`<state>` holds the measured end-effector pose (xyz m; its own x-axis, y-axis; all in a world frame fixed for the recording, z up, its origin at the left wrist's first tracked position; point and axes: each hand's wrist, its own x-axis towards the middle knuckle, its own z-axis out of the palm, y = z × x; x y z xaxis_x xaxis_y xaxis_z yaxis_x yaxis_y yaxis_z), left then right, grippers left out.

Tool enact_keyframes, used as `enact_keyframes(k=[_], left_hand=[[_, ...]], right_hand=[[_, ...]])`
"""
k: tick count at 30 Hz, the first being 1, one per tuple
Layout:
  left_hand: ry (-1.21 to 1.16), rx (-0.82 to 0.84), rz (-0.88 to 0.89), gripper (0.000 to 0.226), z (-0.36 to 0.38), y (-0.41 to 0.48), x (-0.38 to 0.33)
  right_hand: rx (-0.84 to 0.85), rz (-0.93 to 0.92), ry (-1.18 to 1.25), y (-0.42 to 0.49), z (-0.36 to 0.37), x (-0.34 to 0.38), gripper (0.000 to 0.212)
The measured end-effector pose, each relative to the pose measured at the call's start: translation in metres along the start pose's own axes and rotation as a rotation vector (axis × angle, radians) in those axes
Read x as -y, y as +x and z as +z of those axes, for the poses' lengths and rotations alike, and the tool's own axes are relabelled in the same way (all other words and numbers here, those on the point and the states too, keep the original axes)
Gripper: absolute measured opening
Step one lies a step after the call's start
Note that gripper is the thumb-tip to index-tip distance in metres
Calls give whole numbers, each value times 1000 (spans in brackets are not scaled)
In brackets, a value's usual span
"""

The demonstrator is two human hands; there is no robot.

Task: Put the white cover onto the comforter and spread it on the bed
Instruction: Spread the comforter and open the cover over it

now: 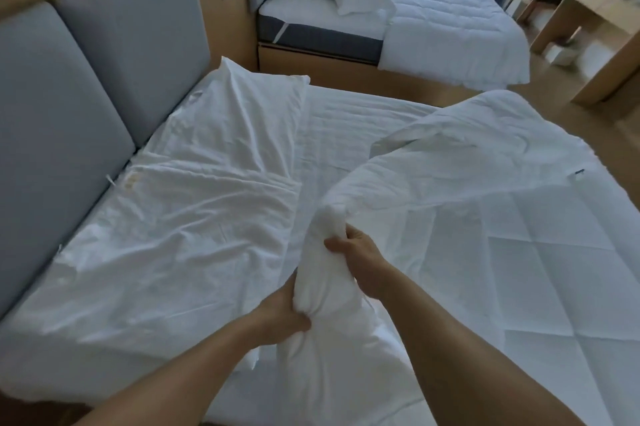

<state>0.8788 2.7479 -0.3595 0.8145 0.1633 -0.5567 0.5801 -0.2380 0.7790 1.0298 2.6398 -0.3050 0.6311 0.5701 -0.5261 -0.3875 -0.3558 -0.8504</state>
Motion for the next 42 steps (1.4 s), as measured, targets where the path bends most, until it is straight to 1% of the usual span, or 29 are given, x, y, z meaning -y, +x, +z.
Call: enact_keyframes(k=[1, 2, 4, 5, 8, 10, 13, 15, 18, 21, 23, 26, 32, 36, 42], left_hand=[[41, 38, -23, 108, 6, 7, 2], [72, 70, -42, 108, 13, 14, 5], [123, 119, -62, 97, 27, 25, 11], [151, 129, -68, 92, 34, 30, 13], [259, 149, -67, 81, 57, 44, 10], [352, 186, -74, 77, 72, 51, 2], [437, 234, -83, 70, 98, 57, -16], [452, 208, -70, 68, 115, 59, -30], [468, 183, -73, 70, 146, 56, -58], [497, 158, -61, 75, 194, 51, -101], [523, 141, -24, 76, 240, 48, -138], [611, 145, 65, 72, 327, 42, -204], [762, 232, 299, 70, 497, 42, -337], [859, 250, 413, 70, 577, 55, -405], [911, 253, 501, 67, 674, 101, -488]], right_hand=[[-97, 26, -49, 0, -12, -12, 28], [-199, 58, -102, 0, -25, -26, 25], [-355, 128, -186, -3, -50, -53, 28], [-390, 159, -212, -7, -61, -66, 33], [-430, 241, -248, -22, -88, -93, 52], [-423, 258, -272, -36, -103, -104, 59], [-378, 263, -281, -63, -130, -116, 64], [-349, 254, -290, -83, -153, -123, 65], [-354, 231, -273, -120, -196, -138, 64], [-383, 205, -268, -165, -257, -155, 63], [-403, 170, -277, -201, -306, -166, 61], [-441, 133, -325, -265, -384, -180, 59], [-571, 111, -403, -370, -524, -185, 62], [-651, 118, -407, -412, -602, -188, 64], [-744, 158, -422, -442, -727, -184, 65]])
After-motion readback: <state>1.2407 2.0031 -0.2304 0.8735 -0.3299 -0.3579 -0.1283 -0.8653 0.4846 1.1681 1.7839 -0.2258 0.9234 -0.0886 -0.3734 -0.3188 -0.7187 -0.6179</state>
